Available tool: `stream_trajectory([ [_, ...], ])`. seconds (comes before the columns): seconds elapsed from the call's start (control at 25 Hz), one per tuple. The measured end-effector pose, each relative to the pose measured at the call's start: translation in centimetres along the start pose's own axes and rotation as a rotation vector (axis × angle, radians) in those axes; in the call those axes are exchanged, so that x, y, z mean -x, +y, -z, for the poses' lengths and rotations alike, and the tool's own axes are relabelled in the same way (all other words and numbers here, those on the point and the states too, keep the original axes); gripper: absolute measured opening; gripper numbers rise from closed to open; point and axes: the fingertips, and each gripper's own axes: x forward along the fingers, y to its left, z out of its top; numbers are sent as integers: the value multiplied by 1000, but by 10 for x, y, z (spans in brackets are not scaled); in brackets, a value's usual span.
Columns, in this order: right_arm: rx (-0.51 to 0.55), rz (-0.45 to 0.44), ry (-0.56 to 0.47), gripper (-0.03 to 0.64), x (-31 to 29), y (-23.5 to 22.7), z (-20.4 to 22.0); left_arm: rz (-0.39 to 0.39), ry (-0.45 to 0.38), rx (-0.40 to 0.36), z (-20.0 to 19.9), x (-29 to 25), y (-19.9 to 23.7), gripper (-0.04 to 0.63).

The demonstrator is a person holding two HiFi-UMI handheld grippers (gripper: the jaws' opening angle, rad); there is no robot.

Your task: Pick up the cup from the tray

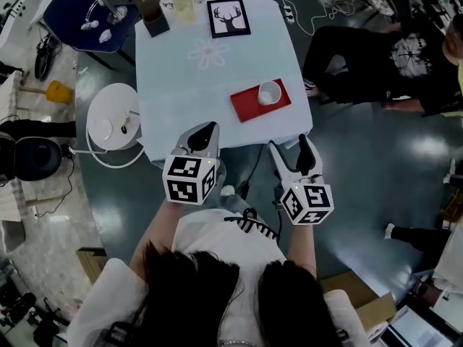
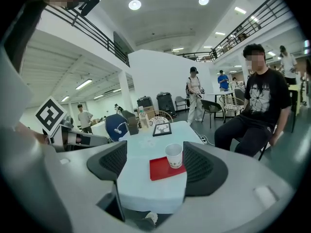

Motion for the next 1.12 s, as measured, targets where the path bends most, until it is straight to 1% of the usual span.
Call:
stream_trajectory([
  [0.2,66,14,62,371,-35,-2,-1,-4,-3,-59,-25,-23,20,0],
  [0.36,92,19,97,383,-58,-4,-8,27,4,-29,-38,-43,26,0],
  [0.48,121,37,135,401,-80,-8,-8,51,20,-36,-43,-58,31,0],
  [0.84,99,109,213,426,-130,-22,0,104,88,-40,-49,-93,51,0],
  [1.12,87,150,280,437,-157,-43,20,91,110,-22,-50,-112,65,0],
])
